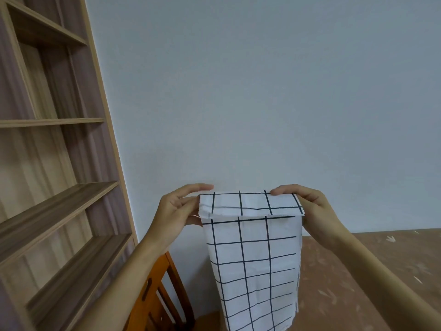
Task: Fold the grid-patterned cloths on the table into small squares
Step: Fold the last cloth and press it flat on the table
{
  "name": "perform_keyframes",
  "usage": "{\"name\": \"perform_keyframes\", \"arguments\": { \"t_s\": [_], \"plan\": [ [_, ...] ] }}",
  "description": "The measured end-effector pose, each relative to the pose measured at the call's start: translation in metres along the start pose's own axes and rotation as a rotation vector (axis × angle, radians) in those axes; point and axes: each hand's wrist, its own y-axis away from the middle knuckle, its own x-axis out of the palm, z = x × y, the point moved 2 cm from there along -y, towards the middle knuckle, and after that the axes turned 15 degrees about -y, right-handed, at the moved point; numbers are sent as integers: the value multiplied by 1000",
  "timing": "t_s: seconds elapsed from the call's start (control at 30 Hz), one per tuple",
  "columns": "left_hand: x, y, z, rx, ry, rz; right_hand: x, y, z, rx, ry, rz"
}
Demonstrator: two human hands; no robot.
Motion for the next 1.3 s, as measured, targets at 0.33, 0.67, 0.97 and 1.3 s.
{"name": "perform_keyframes", "arguments": {
  "t_s": [0.33, 0.67, 0.97, 1.3],
  "plan": [
    [3, -1, 0, -18, 44, -75, 0, -4, -1, 125, -112, 4],
    [10, 0, -5, 130, -66, -158, -3, 2, -11, 217, 134, -13],
    [13, 1, 5, 21, -122, 128, -2, 5, -1, 107, 73, -21],
    [10, -1, 4, 28, -182, 15, -7, 9, -9, 67, 275, 65]
  ]
}}
